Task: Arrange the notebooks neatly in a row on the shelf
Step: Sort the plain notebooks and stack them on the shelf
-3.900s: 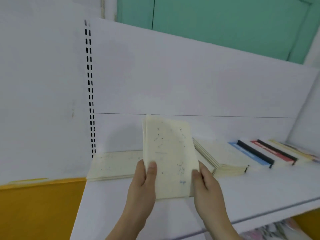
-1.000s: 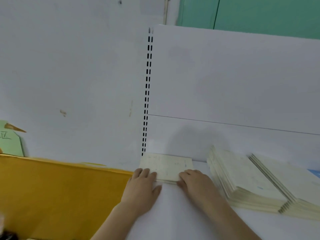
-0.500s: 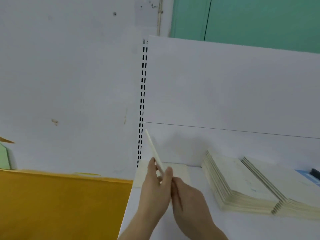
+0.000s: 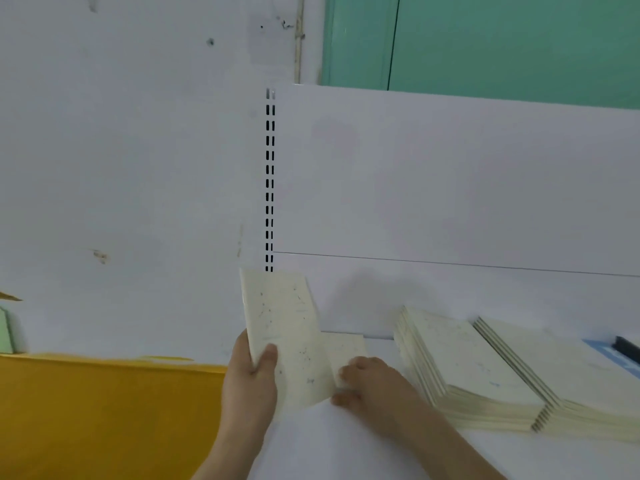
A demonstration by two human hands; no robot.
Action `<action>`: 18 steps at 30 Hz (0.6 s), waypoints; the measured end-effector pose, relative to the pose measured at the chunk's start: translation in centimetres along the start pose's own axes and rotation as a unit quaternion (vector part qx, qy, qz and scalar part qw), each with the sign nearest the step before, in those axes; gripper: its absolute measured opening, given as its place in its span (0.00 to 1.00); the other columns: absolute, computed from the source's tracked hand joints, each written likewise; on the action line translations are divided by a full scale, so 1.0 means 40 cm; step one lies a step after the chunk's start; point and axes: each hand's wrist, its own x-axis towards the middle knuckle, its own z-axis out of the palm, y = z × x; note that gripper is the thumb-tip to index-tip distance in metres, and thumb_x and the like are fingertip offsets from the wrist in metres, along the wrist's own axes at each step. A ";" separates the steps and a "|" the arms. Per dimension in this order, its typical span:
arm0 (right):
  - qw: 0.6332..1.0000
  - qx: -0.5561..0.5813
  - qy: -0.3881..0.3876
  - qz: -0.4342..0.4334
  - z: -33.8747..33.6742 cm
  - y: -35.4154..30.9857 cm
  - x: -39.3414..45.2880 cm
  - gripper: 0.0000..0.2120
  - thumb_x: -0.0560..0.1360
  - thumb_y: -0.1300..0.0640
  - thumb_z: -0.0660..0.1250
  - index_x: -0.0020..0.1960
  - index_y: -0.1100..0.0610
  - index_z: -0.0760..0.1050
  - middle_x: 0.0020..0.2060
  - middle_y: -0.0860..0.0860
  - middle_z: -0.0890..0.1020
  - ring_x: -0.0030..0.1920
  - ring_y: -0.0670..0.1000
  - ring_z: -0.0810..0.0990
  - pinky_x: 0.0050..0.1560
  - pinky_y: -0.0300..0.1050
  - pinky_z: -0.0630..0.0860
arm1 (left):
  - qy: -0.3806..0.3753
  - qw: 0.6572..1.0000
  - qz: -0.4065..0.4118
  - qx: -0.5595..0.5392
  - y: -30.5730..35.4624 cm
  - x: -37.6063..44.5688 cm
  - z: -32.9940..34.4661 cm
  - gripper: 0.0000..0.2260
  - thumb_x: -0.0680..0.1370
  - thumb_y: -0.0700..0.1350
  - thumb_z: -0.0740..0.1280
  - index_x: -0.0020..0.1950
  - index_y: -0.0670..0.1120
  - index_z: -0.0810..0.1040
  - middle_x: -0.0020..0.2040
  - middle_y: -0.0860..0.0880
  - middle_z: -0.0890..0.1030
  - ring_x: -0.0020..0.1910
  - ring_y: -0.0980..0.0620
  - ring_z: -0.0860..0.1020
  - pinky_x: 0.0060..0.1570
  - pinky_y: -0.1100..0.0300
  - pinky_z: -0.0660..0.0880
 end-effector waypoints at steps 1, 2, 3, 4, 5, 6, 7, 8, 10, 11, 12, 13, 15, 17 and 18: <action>0.999 -0.040 0.007 -0.008 -0.008 0.001 0.006 0.16 0.81 0.47 0.55 0.62 0.54 0.71 0.58 0.52 0.75 0.60 0.55 0.73 0.55 0.49 0.71 | 0.004 1.000 -0.004 -0.006 0.002 0.001 -0.008 0.11 0.84 0.44 0.61 0.63 0.57 0.73 0.52 0.57 0.81 0.52 0.54 0.79 0.40 0.58 0.75; 0.997 -0.075 0.021 -0.022 -0.011 0.004 0.011 0.14 0.81 0.52 0.55 0.62 0.56 0.70 0.55 0.53 0.76 0.56 0.56 0.75 0.50 0.49 0.71 | 0.008 1.000 -0.008 -0.010 0.006 0.002 -0.016 0.11 0.84 0.43 0.60 0.62 0.57 0.73 0.52 0.58 0.81 0.52 0.55 0.79 0.40 0.58 0.74; 0.994 -0.103 0.030 -0.036 -0.010 0.006 0.015 0.13 0.81 0.55 0.55 0.64 0.56 0.68 0.54 0.54 0.76 0.54 0.57 0.76 0.47 0.50 0.70 | 0.012 1.000 -0.008 -0.011 0.011 0.004 -0.026 0.11 0.84 0.43 0.60 0.62 0.57 0.73 0.52 0.58 0.81 0.51 0.55 0.79 0.39 0.59 0.74; 0.990 -0.128 0.038 -0.052 -0.004 0.008 0.019 0.16 0.80 0.59 0.55 0.67 0.57 0.64 0.53 0.55 0.76 0.52 0.58 0.77 0.46 0.50 0.69 | 0.015 1.000 -0.005 -0.010 0.017 0.006 -0.036 0.11 0.84 0.43 0.60 0.62 0.57 0.73 0.51 0.58 0.81 0.51 0.56 0.79 0.39 0.59 0.74; 0.986 -0.146 0.047 -0.067 0.004 0.008 0.020 0.21 0.79 0.62 0.54 0.71 0.57 0.59 0.54 0.56 0.76 0.50 0.58 0.77 0.45 0.51 0.69 | 0.021 1.000 -0.004 -0.010 0.023 0.009 -0.047 0.11 0.84 0.43 0.60 0.63 0.57 0.73 0.51 0.59 0.81 0.50 0.57 0.78 0.39 0.59 0.74; 0.982 -0.157 0.063 -0.078 0.012 0.008 0.022 0.25 0.78 0.64 0.53 0.75 0.58 0.53 0.56 0.56 0.75 0.51 0.59 0.77 0.47 0.51 0.69 | 0.028 1.000 -0.002 -0.011 0.029 0.011 -0.058 0.11 0.84 0.43 0.60 0.63 0.58 0.72 0.51 0.59 0.80 0.50 0.57 0.78 0.38 0.59 0.73; 0.979 -0.167 0.081 -0.081 0.016 0.007 0.026 0.28 0.78 0.65 0.52 0.77 0.58 0.49 0.58 0.57 0.74 0.52 0.59 0.76 0.50 0.52 0.69 | 0.035 0.999 0.002 -0.012 0.034 0.015 -0.069 0.11 0.84 0.43 0.60 0.62 0.58 0.72 0.51 0.59 0.80 0.49 0.58 0.77 0.38 0.60 0.73; 0.977 -0.176 0.093 -0.078 0.020 0.007 0.030 0.29 0.78 0.65 0.51 0.78 0.58 0.47 0.59 0.57 0.73 0.53 0.59 0.75 0.53 0.52 0.69 | 0.042 0.999 0.004 -0.011 0.036 0.017 -0.079 0.11 0.84 0.43 0.60 0.62 0.58 0.71 0.51 0.60 0.79 0.49 0.59 0.77 0.37 0.60 0.72; 0.980 -0.159 0.110 -0.052 0.017 0.009 0.038 0.26 0.79 0.64 0.51 0.77 0.58 0.53 0.60 0.55 0.73 0.55 0.57 0.75 0.53 0.50 0.70 | 0.049 0.999 0.006 -0.006 0.039 0.016 -0.099 0.11 0.84 0.43 0.60 0.63 0.58 0.71 0.51 0.60 0.79 0.49 0.60 0.76 0.37 0.61 0.71; 0.982 -0.141 0.118 -0.033 0.012 0.013 0.046 0.22 0.79 0.61 0.53 0.73 0.57 0.61 0.58 0.54 0.75 0.55 0.56 0.76 0.52 0.49 0.71 | 0.048 0.999 0.008 -0.002 0.039 0.016 -0.106 0.11 0.84 0.44 0.59 0.63 0.58 0.71 0.52 0.60 0.79 0.49 0.60 0.76 0.38 0.61 0.72; 0.983 -0.122 0.140 -0.012 0.008 0.018 0.051 0.16 0.80 0.58 0.56 0.66 0.55 0.69 0.54 0.52 0.78 0.53 0.55 0.77 0.50 0.49 0.74 | 0.047 0.999 0.008 0.002 0.038 0.014 -0.113 0.11 0.84 0.44 0.59 0.64 0.58 0.71 0.52 0.60 0.79 0.50 0.60 0.75 0.38 0.60 0.72; 0.980 -0.101 0.171 0.016 -0.006 0.017 0.050 0.11 0.79 0.56 0.59 0.60 0.54 0.74 0.48 0.52 0.80 0.48 0.54 0.80 0.45 0.48 0.76 | 0.047 0.999 0.008 0.006 0.036 0.013 -0.119 0.12 0.84 0.44 0.59 0.64 0.58 0.70 0.52 0.61 0.78 0.50 0.60 0.75 0.38 0.59 0.72; 0.973 -0.046 0.218 0.064 -0.040 0.003 0.037 0.09 0.79 0.53 0.59 0.56 0.53 0.75 0.41 0.51 0.81 0.40 0.54 0.80 0.38 0.45 0.76 | 0.046 0.999 0.010 0.013 0.033 0.010 -0.124 0.12 0.85 0.44 0.58 0.64 0.58 0.70 0.52 0.61 0.78 0.50 0.61 0.75 0.37 0.60 0.72; 0.963 0.001 0.257 0.082 -0.070 -0.020 0.014 0.13 0.81 0.51 0.54 0.61 0.52 0.72 0.39 0.49 0.81 0.39 0.53 0.81 0.36 0.45 0.70 | 0.033 0.999 0.011 0.009 0.033 0.003 -0.118 0.12 0.85 0.44 0.58 0.64 0.59 0.70 0.53 0.61 0.78 0.51 0.60 0.76 0.37 0.62 0.72; 0.950 0.025 0.298 0.086 -0.082 -0.034 0.000 0.14 0.81 0.52 0.54 0.63 0.53 0.72 0.38 0.50 0.81 0.38 0.53 0.81 0.34 0.45 0.69 | 0.025 1.000 0.010 0.002 0.034 -0.001 -0.113 0.11 0.85 0.45 0.57 0.63 0.60 0.70 0.53 0.60 0.79 0.52 0.59 0.77 0.38 0.61 0.73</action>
